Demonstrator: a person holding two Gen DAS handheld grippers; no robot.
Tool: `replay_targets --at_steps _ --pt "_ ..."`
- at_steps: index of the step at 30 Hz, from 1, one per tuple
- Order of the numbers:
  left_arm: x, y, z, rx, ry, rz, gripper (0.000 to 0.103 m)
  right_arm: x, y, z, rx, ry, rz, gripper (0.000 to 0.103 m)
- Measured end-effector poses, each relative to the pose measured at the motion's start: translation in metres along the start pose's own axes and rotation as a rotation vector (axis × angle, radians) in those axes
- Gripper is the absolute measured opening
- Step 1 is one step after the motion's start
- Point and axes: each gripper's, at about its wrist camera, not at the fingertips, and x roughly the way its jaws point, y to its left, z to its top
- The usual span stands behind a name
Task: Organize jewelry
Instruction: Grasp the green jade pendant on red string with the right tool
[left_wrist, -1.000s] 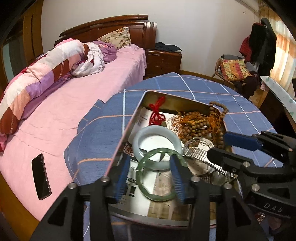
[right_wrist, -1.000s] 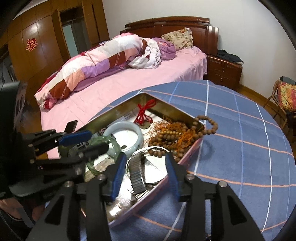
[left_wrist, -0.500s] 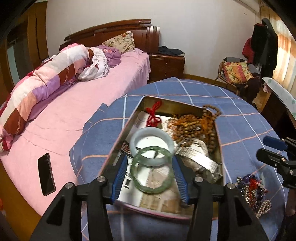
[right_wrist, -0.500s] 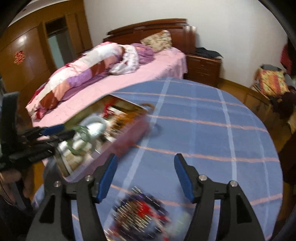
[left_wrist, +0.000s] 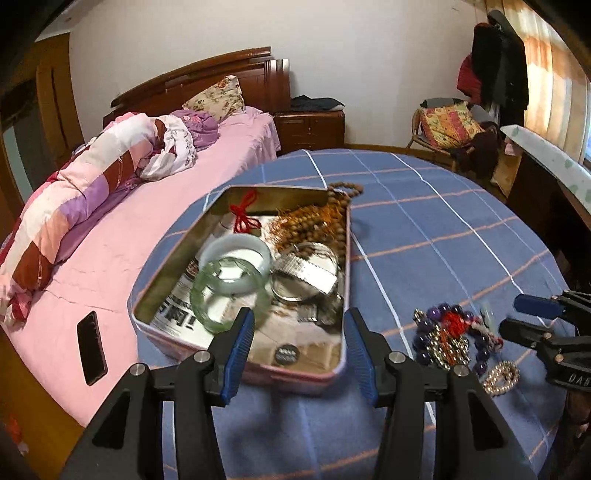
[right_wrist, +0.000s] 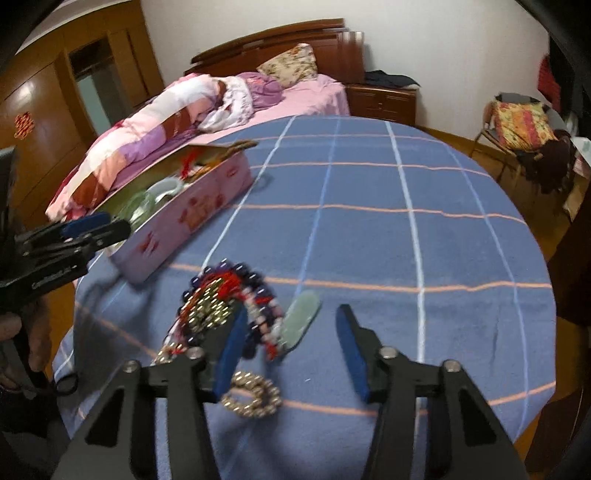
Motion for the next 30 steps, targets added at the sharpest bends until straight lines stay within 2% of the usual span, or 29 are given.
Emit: replay_targets --at_steps 2,8,12,17,19,21,25,26,30 --pt "0.0 -0.003 -0.002 0.003 0.005 -0.001 0.051 0.003 0.005 -0.001 -0.019 0.007 0.006 0.042" --pt "0.0 -0.013 -0.007 0.017 0.004 0.0 0.051 0.004 0.005 -0.004 -0.02 -0.001 -0.003 0.036" --pt "0.0 -0.014 -0.008 0.02 0.002 0.0 0.051 0.003 -0.008 -0.002 0.022 -0.003 -0.044 0.033" --pt "-0.001 -0.018 -0.007 0.024 0.003 -0.002 0.051 0.012 -0.003 -0.007 0.011 0.034 -0.034 0.032" --pt "-0.002 -0.021 -0.008 0.03 0.003 -0.007 0.051 0.02 0.002 -0.009 -0.017 0.052 -0.063 0.031" --pt "-0.002 -0.024 -0.009 0.036 0.004 -0.011 0.051 0.02 0.001 -0.01 -0.03 0.047 -0.101 0.023" --pt "-0.002 -0.03 -0.009 0.05 0.004 -0.023 0.051 0.019 -0.006 -0.009 -0.037 0.045 -0.132 0.017" --pt "-0.002 -0.032 -0.008 0.057 0.004 -0.027 0.051 0.018 -0.007 -0.009 -0.042 0.046 -0.142 0.011" --pt "-0.002 -0.042 -0.007 0.089 -0.004 -0.04 0.051 0.014 -0.016 -0.008 -0.018 0.034 -0.146 0.011"
